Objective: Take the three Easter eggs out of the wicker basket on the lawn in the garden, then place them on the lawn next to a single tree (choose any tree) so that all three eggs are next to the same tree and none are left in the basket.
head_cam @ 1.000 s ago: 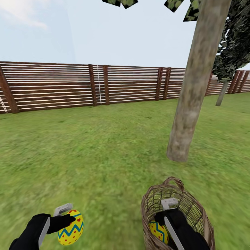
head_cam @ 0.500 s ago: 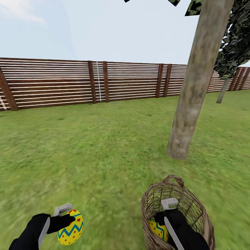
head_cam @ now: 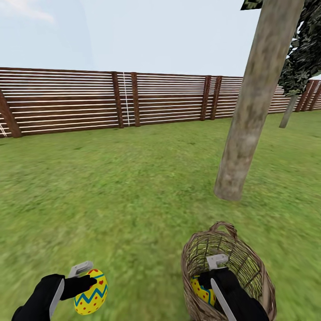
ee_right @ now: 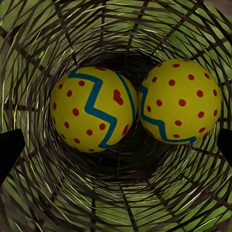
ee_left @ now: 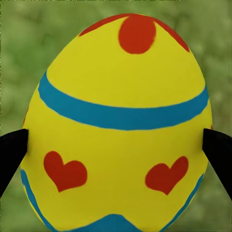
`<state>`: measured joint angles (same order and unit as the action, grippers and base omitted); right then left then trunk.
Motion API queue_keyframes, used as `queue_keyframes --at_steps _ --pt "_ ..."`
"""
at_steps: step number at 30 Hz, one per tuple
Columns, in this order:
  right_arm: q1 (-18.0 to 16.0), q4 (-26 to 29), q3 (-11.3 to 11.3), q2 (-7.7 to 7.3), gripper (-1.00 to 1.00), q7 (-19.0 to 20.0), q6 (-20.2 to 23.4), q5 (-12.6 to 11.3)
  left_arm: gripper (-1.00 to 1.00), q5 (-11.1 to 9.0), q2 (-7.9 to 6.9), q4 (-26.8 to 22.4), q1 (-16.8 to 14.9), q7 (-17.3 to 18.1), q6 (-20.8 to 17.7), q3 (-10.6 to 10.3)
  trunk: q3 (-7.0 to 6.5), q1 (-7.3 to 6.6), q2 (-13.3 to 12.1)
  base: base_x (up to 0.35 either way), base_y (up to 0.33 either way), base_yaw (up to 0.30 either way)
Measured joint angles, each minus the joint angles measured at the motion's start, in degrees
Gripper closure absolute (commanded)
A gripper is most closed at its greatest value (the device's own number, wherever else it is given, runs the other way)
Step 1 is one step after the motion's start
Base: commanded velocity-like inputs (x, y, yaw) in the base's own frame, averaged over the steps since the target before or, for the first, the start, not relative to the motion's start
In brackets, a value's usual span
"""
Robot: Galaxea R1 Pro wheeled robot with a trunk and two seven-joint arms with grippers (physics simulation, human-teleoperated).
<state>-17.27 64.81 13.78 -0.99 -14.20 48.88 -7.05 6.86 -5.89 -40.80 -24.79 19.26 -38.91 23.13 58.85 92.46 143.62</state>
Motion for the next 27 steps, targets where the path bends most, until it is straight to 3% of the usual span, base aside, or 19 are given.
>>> queue_keyframes --at_steps 18,27 --pt "0.0 -0.2 0.0 0.00 -1.00 0.0 0.0 0.1 1.00 0.0 -0.04 -0.1 0.0 0.0 0.0 0.0 0.00 0.00 0.0 0.000 0.000 0.000" --pt "0.0 -0.2 0.0 0.00 -1.00 0.0 0.0 0.1 1.00 0.0 -0.13 -0.1 0.0 0.0 0.1 0.1 0.00 0.00 0.0 0.112 0.000 0.000"
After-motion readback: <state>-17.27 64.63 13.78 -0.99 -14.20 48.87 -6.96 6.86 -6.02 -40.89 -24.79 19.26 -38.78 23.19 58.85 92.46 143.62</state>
